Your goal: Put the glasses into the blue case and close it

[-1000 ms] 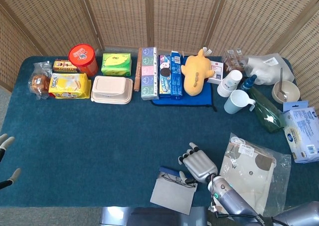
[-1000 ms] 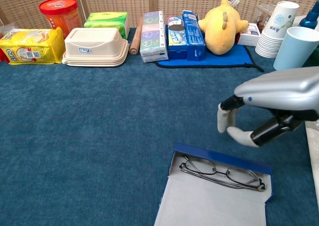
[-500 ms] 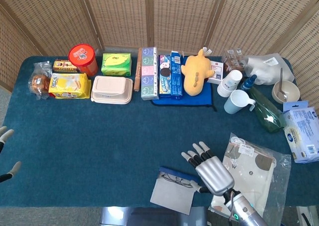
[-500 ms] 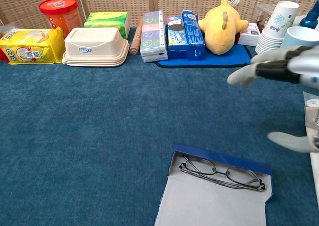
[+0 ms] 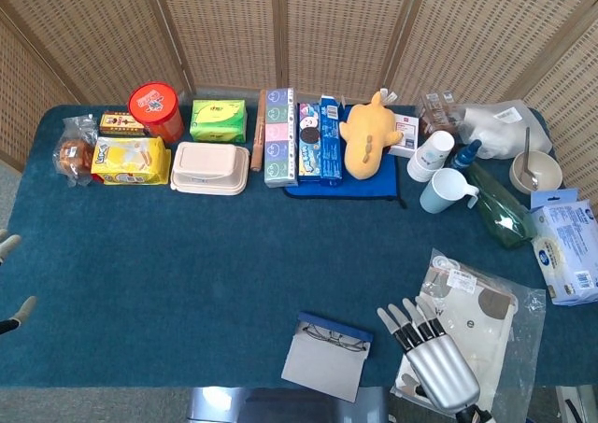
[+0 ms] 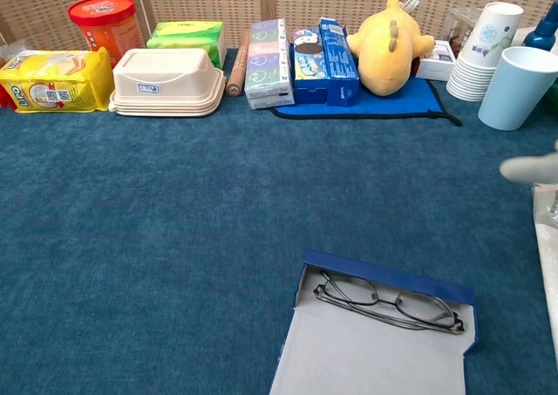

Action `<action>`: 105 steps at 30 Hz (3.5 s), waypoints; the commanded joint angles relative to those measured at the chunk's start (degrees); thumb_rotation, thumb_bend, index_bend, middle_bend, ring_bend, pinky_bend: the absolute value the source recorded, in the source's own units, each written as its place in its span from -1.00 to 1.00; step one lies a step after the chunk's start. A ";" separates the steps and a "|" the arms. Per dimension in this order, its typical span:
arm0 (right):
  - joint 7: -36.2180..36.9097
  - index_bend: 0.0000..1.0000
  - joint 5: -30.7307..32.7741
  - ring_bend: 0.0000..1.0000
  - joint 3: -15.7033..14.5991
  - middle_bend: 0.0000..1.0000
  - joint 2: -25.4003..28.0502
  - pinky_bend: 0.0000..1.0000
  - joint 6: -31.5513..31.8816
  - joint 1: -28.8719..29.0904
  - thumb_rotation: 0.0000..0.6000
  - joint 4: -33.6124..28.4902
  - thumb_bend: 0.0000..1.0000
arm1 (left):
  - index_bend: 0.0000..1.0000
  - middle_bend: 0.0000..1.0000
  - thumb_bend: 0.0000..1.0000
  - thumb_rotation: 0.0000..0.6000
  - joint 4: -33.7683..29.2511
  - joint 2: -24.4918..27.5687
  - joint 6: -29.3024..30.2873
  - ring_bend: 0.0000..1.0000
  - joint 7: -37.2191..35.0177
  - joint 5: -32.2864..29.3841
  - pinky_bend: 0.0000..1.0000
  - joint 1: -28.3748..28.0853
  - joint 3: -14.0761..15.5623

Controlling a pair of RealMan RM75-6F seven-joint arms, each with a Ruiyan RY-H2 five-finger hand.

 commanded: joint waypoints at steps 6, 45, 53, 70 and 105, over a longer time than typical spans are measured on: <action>0.67 -0.98 -6.05 -1.00 0.31 -0.79 -4.81 -0.87 1.65 -8.44 0.85 8.17 -0.86 | -0.86 -0.90 -0.47 1.00 0.70 0.44 1.18 -1.00 -1.81 0.14 -1.00 0.56 -0.08; 9.48 -1.00 -17.00 -1.00 7.74 -0.81 -25.36 -0.91 -5.28 -17.56 1.00 34.58 -0.88 | -0.90 -0.90 -0.47 1.00 11.20 -0.70 9.99 -1.00 -12.13 2.80 -1.00 6.83 1.75; 13.75 -1.00 -18.45 -1.00 8.53 -0.82 -29.69 -0.92 -4.68 -17.60 1.00 41.00 -0.88 | -0.90 -0.89 -0.47 1.00 12.66 -0.79 12.43 -1.00 -13.97 3.36 -1.00 8.43 2.00; 16.72 -0.95 -19.81 -1.00 10.43 -0.82 -31.95 -0.92 -4.85 -15.19 1.00 44.42 -0.89 | -0.90 -0.90 -0.47 1.00 14.19 -1.20 14.90 -1.00 -16.18 3.29 -1.00 10.55 2.09; 13.82 -0.51 -17.27 -0.87 17.94 -0.71 -27.04 -0.92 -9.35 -7.65 1.00 35.87 -0.69 | -0.90 -0.89 -0.47 1.00 15.92 -2.55 13.11 -1.00 -16.42 2.18 -1.00 10.79 1.63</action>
